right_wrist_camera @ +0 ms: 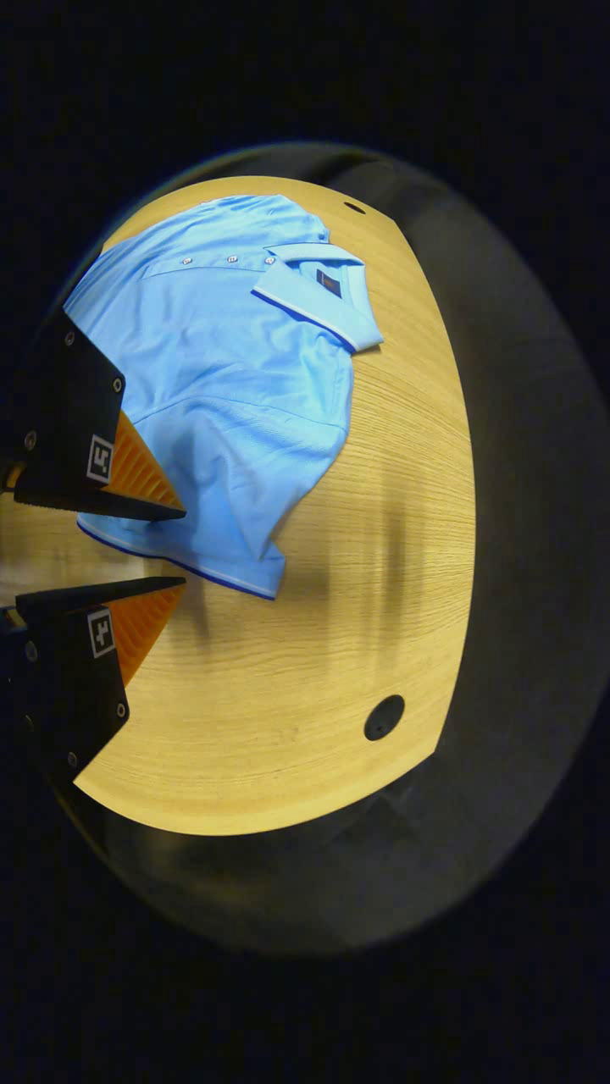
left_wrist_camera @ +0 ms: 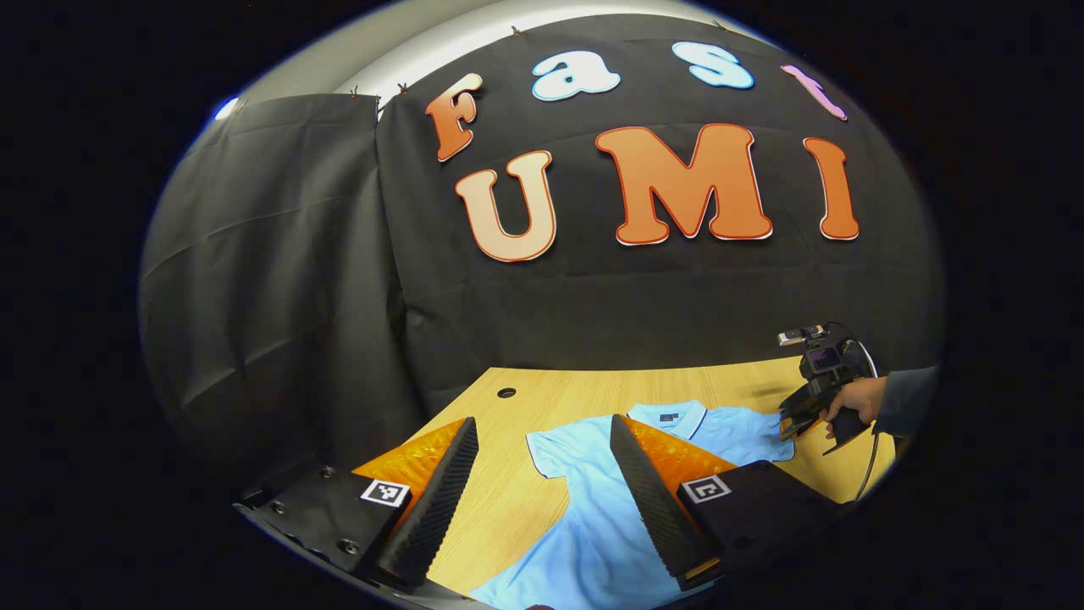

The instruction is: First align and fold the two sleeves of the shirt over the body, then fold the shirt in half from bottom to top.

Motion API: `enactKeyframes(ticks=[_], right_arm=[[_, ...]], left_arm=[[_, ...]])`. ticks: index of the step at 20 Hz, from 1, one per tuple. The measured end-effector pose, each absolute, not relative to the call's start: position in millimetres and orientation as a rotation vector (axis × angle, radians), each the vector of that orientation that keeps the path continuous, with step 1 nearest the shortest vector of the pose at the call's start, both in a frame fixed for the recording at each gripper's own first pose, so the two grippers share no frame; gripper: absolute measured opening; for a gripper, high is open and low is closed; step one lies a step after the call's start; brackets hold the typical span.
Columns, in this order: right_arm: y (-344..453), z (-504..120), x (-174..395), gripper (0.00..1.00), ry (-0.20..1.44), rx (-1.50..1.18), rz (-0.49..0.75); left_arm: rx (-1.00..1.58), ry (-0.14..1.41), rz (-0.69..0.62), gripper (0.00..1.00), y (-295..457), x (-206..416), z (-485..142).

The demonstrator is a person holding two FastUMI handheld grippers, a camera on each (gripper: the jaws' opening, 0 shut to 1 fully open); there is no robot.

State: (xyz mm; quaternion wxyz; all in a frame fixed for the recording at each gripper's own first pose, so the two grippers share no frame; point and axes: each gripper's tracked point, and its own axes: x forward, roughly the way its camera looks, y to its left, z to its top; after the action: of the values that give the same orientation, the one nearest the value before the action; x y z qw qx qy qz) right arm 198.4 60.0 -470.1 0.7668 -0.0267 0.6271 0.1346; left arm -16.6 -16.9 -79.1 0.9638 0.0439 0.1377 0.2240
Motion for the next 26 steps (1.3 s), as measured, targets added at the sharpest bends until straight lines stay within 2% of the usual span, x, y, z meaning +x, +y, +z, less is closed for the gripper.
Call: enactKeyframes(ticks=[1,3,4,5,8,11,15,21,24,26], right_arm=[[62.5,-467.2,203.6,0.38,1.351,-0.041,0.284],[70.3,-468.5,202.1,0.27,1.364,-0.022,0.291],[71.9,-469.2,200.9,0.15,1.364,-0.03,0.301],[74.2,-468.9,201.9,0.09,1.359,-0.023,0.314],[82.8,-462.7,197.7,0.05,1.394,0.077,0.35],[87.1,-449.1,207.5,0.04,1.342,0.138,0.386],[107.2,-423.5,207.3,0.04,1.306,0.207,0.447],[145.5,-395.6,185.2,0.04,1.289,0.218,0.582],[170.0,-374.4,171.7,0.04,1.288,0.271,0.642],[188.6,-358.0,157.9,0.09,1.315,0.336,0.703]], left_arm=[[0.094,0.278,0.453,1.0,-17.9,-17.2,-79.7],[0.098,0.281,0.45,1.0,-18.6,-17.4,-79.8],[0.097,0.285,0.447,1.0,-19.0,-16.4,-80.0],[0.096,0.287,0.443,1.0,-20.2,-16.0,-80.8],[0.098,0.289,0.428,1.0,-21.8,-11.4,-81.1],[0.1,0.29,0.427,0.98,-20.8,-13.3,-83.0],[0.084,0.305,0.437,1.0,-16.6,-15.1,-89.8],[0.073,0.302,0.457,0.98,-5.9,-14.0,-91.7],[0.053,0.307,0.441,1.0,-6.3,-6.4,-97.6],[0.042,0.306,0.427,1.0,-5.1,-2.6,-97.3]])
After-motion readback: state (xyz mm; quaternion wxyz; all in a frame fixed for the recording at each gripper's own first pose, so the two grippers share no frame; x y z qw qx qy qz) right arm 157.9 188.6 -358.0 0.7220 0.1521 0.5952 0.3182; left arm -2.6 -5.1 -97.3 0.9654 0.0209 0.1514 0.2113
